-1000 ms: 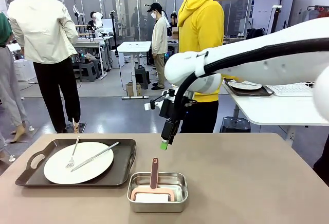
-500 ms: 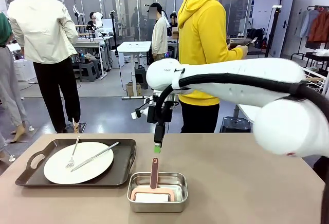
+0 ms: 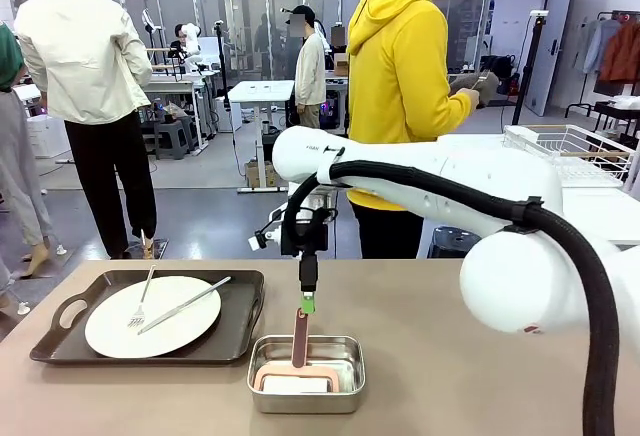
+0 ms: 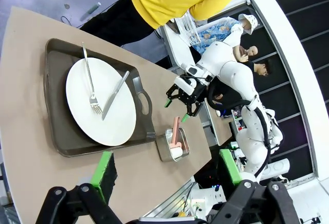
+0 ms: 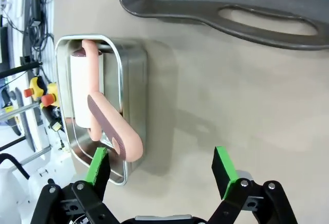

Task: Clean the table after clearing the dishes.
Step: When the left (or right) Handle tray is removed, use the left hand (or right hand) to clean the left (or right) side of the table with the Lint Roller.

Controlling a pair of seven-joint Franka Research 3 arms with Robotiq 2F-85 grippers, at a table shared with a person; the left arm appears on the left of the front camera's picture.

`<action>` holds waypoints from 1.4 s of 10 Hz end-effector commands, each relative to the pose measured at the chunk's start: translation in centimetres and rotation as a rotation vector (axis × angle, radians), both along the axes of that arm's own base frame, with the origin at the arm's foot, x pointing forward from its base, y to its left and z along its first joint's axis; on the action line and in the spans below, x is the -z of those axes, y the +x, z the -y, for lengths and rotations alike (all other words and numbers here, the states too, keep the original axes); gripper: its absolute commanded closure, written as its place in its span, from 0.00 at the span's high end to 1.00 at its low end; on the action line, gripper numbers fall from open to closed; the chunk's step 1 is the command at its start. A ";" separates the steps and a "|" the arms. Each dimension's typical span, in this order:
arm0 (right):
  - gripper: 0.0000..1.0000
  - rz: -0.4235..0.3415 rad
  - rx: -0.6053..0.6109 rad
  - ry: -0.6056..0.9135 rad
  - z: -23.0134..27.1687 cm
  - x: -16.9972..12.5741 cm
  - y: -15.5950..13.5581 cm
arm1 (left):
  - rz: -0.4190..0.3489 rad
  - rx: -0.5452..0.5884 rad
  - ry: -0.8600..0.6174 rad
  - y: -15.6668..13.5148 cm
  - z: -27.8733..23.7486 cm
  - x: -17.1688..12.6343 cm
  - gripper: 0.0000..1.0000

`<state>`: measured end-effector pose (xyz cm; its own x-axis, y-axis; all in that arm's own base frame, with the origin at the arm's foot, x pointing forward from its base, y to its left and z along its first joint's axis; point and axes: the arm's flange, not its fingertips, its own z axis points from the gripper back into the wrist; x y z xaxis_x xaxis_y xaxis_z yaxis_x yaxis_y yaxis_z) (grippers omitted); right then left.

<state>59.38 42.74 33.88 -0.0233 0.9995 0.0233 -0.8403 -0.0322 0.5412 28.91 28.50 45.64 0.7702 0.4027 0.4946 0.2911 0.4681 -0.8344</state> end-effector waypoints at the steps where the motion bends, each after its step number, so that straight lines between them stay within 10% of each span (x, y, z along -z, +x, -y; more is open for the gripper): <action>1: 1.00 -0.048 0.012 -0.007 -2.8 -0.5 2.1 | 0.009 0.002 -0.007 -0.3 -0.1 -0.2 1.00; 11: 1.00 -0.161 0.057 -0.047 -3.1 0.7 -0.7 | 0.009 0.002 -0.007 -0.3 -0.1 -0.2 1.00; 12: 0.64 -0.158 0.053 -0.062 -3.0 0.7 -0.8 | 0.009 0.002 -0.007 -0.3 -0.1 -0.2 1.00; 13: 0.57 -0.154 0.061 -0.060 -2.8 0.3 -0.8 | 0.009 0.002 -0.007 -0.3 -0.1 -0.2 1.00; 14: 0.15 -0.153 0.056 -0.065 -2.7 0.2 -0.8 | 0.009 0.002 -0.007 -0.3 -0.1 -0.2 1.00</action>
<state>57.18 44.10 32.65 0.0199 0.9995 -0.0227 -0.7540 0.0300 0.6562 28.91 28.50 45.64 0.7702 0.4027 0.4946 0.2911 0.4680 -0.8344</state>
